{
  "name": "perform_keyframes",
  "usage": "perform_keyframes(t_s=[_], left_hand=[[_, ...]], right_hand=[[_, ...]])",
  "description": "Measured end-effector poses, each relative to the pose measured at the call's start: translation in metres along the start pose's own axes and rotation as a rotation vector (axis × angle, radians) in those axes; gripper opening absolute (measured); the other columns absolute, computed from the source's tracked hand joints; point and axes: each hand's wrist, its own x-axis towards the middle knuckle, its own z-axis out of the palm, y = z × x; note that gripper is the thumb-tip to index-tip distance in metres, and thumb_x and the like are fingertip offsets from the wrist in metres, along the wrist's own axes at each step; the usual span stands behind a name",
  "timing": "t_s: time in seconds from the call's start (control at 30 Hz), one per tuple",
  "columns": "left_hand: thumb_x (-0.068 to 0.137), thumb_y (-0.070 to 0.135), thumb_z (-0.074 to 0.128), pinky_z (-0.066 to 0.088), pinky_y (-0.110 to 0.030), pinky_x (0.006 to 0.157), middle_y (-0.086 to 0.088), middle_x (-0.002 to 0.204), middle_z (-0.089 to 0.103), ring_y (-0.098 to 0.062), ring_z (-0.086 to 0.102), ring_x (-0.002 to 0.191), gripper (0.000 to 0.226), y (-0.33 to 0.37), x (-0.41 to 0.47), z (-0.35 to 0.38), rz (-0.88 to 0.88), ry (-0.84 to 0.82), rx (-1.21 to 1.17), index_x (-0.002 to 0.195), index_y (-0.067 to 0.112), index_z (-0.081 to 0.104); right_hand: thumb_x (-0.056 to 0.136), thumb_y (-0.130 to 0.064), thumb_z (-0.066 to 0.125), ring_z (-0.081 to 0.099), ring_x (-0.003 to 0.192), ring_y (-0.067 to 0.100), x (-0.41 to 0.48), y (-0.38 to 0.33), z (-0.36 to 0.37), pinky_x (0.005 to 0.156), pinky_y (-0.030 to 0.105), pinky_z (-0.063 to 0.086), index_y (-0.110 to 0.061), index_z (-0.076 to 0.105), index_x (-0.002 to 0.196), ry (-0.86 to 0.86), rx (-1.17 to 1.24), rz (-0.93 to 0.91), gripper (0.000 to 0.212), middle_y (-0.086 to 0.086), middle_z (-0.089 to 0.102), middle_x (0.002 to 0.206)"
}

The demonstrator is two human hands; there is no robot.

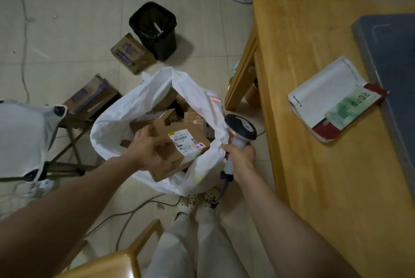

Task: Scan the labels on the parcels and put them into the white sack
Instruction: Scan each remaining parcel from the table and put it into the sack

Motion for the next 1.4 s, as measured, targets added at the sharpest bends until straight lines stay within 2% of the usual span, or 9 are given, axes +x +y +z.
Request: perform_keyframes(t_s=[0.17,0.3,0.43,0.63,0.9,1.0,1.1,1.27,1.4], left_hand=[[0.068,0.054,0.071,0.010,-0.048,0.119,-0.013,0.159,0.005,-0.039,-0.002,0.145,0.081,0.017,0.043,0.002,0.093,-0.157,0.202,0.141,0.030,0.047],[0.084,0.045,0.065,-0.005,-0.045,0.120,-0.010,0.161,0.002,-0.039,-0.012,0.145,0.060,0.027,0.065,0.032,0.126,-0.312,0.347,0.139,0.026,0.051],[0.092,0.023,0.057,0.029,-0.034,0.112,-0.010,0.148,0.040,-0.028,0.034,0.137,0.040,0.019,0.063,0.055,0.119,-0.357,0.189,0.133,0.018,0.057],[0.089,0.019,0.055,0.050,-0.037,0.086,-0.008,0.105,0.067,-0.029,0.062,0.101,0.024,-0.027,0.074,0.042,-0.116,0.081,-0.194,0.107,0.011,0.069],[0.091,0.025,0.048,0.029,-0.056,0.110,-0.028,0.147,0.029,-0.046,0.030,0.134,0.060,-0.154,0.097,0.018,-0.912,0.548,-0.498,0.142,-0.002,0.032],[0.100,0.023,0.037,0.047,-0.036,0.095,-0.021,0.129,0.046,-0.033,0.050,0.114,0.029,-0.192,0.104,0.016,-0.865,0.481,-0.797,0.123,0.012,0.049],[0.102,0.010,0.034,0.045,-0.013,0.044,-0.011,0.080,0.042,-0.013,0.060,0.059,0.029,-0.205,0.106,0.015,-0.802,0.445,-1.067,0.075,0.018,0.041],[0.097,0.022,0.047,0.054,-0.033,0.069,-0.017,0.088,0.066,-0.027,0.066,0.074,0.025,-0.167,0.099,0.011,-0.556,-0.102,-1.368,0.100,0.002,0.061],[0.087,0.035,0.065,0.051,-0.041,0.086,-0.014,0.103,0.065,-0.030,0.062,0.093,0.043,-0.137,0.094,-0.005,-0.518,-0.199,-1.178,0.116,0.004,0.058]], right_hand=[[0.078,-0.013,0.073,0.057,0.070,0.010,-0.008,-0.006,-0.017,0.050,0.022,0.040,-0.019,0.050,0.101,0.000,0.102,-0.039,0.033,-0.004,0.058,0.083],[0.075,-0.012,0.077,0.061,0.074,0.012,-0.013,-0.021,-0.013,0.052,0.024,0.044,-0.019,0.058,0.095,-0.023,0.158,-0.054,0.028,-0.003,0.063,0.086],[0.068,-0.008,0.085,0.068,0.085,0.024,-0.020,-0.027,0.018,0.065,0.030,0.055,-0.006,0.061,0.112,-0.125,0.032,-0.087,0.050,0.009,0.069,0.100],[0.074,-0.003,0.077,0.061,0.093,0.025,-0.012,-0.031,0.050,0.082,0.037,0.051,-0.012,0.054,0.109,-0.137,-0.100,-0.122,0.043,0.005,0.061,0.101],[0.080,-0.009,0.072,0.048,0.070,0.003,0.009,-0.026,0.104,0.078,0.028,0.042,-0.025,0.049,0.098,-0.195,-0.321,-0.306,0.034,-0.020,0.049,0.077],[0.079,-0.009,0.072,0.048,0.070,-0.001,0.018,-0.016,0.113,0.075,0.028,0.041,-0.029,0.048,0.100,-0.181,-0.321,-0.313,0.037,-0.021,0.049,0.080],[0.078,-0.008,0.072,0.049,0.072,0.001,0.024,-0.010,0.115,0.077,0.031,0.042,-0.030,0.046,0.099,-0.155,-0.302,-0.293,0.040,-0.020,0.049,0.082],[0.075,-0.006,0.074,0.057,0.077,0.010,0.023,-0.005,0.099,0.074,0.033,0.046,-0.028,0.051,0.096,-0.089,-0.331,-0.275,0.038,-0.012,0.056,0.083],[0.076,-0.003,0.073,0.059,0.084,0.018,0.010,-0.009,0.086,0.074,0.033,0.047,-0.018,0.057,0.106,-0.051,-0.291,-0.228,0.037,-0.006,0.059,0.086]])
